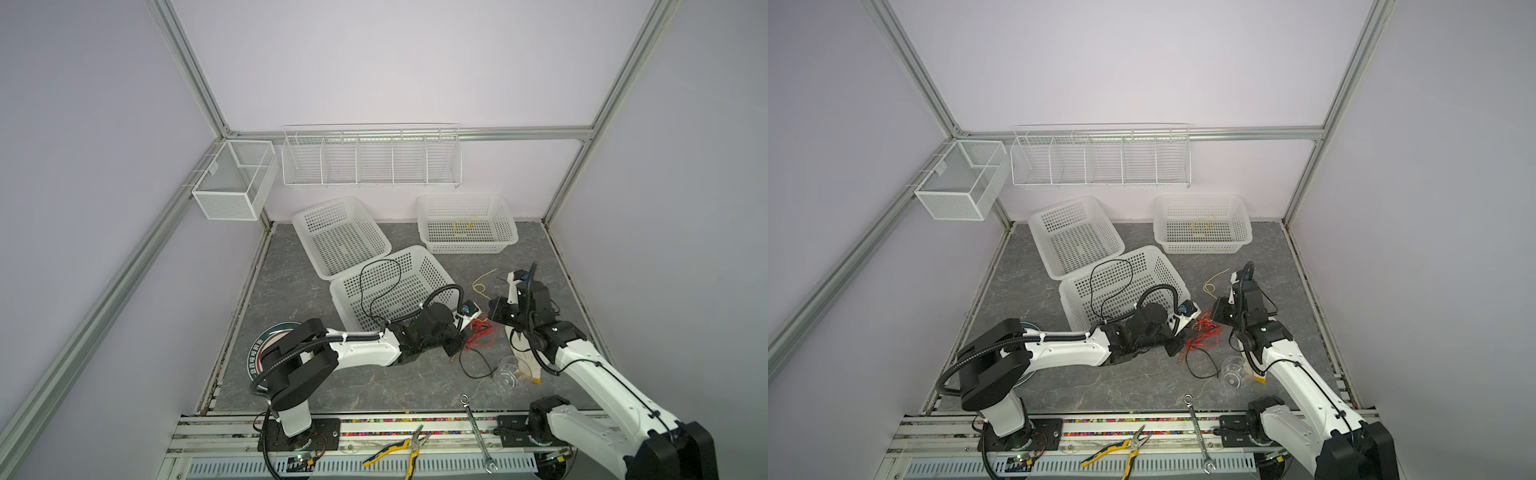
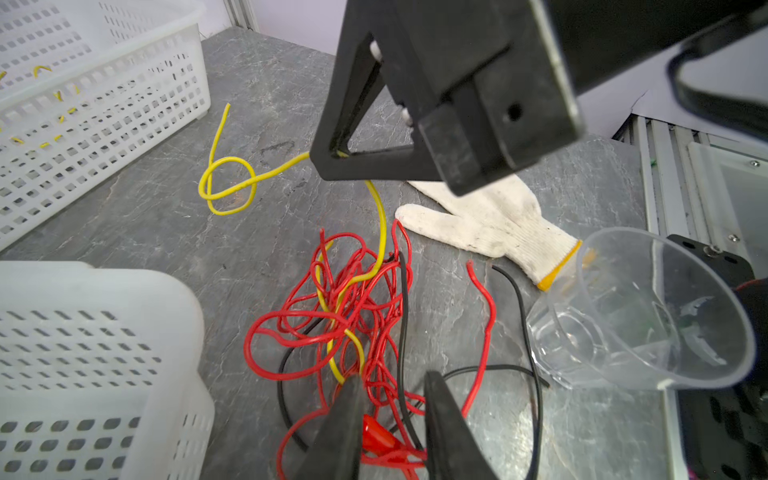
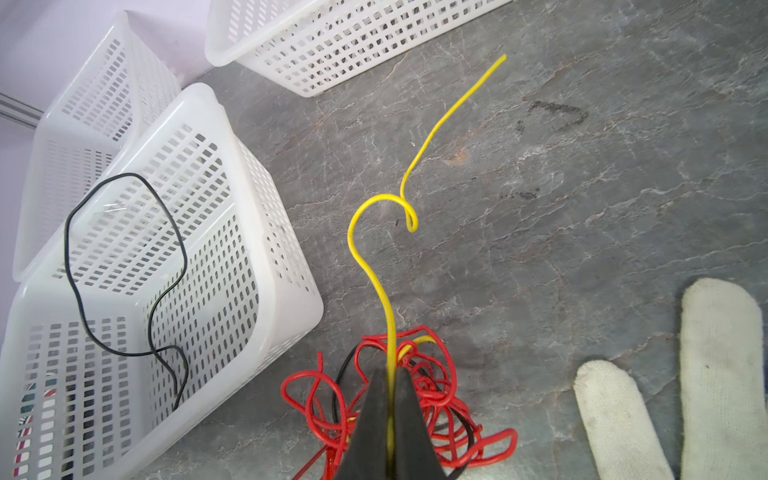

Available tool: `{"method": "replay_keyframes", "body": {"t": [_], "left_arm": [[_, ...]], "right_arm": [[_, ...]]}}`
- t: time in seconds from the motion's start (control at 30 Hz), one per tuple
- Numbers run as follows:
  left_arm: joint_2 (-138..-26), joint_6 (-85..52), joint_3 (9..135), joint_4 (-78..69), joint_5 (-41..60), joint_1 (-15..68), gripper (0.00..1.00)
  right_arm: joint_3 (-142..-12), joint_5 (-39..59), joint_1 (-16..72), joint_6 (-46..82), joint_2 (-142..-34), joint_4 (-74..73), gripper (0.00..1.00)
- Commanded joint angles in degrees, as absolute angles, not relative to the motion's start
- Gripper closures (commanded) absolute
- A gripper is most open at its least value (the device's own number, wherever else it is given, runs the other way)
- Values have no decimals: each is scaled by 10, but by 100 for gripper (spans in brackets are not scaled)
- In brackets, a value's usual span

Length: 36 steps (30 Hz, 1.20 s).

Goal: Untangle the cables

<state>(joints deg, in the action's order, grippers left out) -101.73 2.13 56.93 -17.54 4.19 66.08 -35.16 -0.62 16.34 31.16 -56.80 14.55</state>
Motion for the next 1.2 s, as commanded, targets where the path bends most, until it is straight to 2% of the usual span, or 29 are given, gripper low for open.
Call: {"method": "replay_keyframes", "body": {"t": [0.0,0.5,0.87,0.93,1.17], "left_arm": [[-1047,17,597,-175,50,666,74],[-1108,8,638,-146,62,675,73],[-1130,11,660,-119,58,676,92],[-1132,14,664,-114,58,675,100],[-1116,13,661,-116,41,676,100]], "right_arm": [[-342,-12,167,318,-559,142,93],[-344,-20,167,313,-563,141,94],[-347,-25,166,310,-564,140,93],[-347,-25,167,310,-566,139,94],[-345,-33,167,310,-575,136,94]]}}
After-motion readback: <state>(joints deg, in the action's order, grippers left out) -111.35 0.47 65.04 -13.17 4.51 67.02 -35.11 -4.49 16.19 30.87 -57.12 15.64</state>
